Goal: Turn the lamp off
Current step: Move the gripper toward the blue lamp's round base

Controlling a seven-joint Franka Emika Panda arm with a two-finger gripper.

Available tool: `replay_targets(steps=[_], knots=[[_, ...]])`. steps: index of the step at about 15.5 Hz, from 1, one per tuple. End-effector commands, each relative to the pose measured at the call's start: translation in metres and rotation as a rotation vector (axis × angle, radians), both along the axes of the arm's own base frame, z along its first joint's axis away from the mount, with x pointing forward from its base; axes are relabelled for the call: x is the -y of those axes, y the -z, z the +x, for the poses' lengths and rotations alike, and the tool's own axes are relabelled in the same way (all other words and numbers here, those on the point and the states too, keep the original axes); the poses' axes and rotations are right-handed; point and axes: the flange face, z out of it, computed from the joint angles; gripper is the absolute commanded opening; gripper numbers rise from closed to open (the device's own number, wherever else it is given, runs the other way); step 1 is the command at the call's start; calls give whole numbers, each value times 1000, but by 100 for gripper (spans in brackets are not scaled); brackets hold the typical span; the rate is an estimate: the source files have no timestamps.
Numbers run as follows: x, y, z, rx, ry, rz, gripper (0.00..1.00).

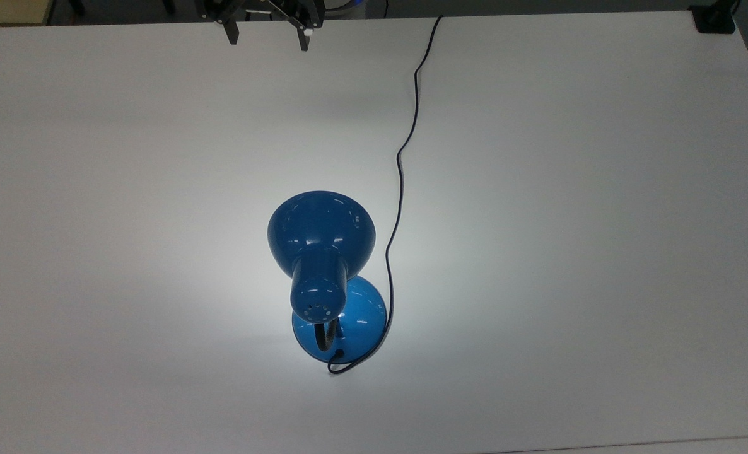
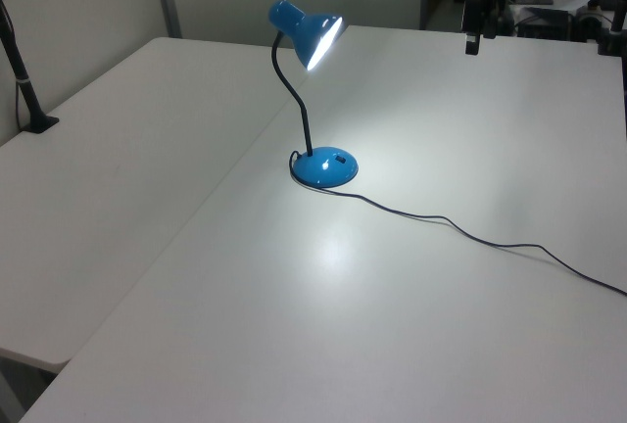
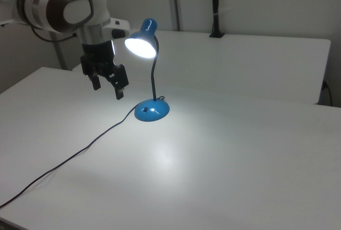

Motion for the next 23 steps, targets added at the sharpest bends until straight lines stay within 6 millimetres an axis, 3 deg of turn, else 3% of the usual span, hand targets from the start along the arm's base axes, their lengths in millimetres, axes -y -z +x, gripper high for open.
replay_targets(steps=[1,5,14,16,18,21,23], knots=[[4,-5,3,-24,-23,-9,100],[5,-9,12,-15,-17,-12,100],[11,-8,12,-16,-44,-12,100],[11,-8,11,-18,-58,-11,96],[11,-8,11,-16,-74,-11,81],[16,-8,11,-14,-107,-11,34],[18,-8,11,-15,-113,-9,8]])
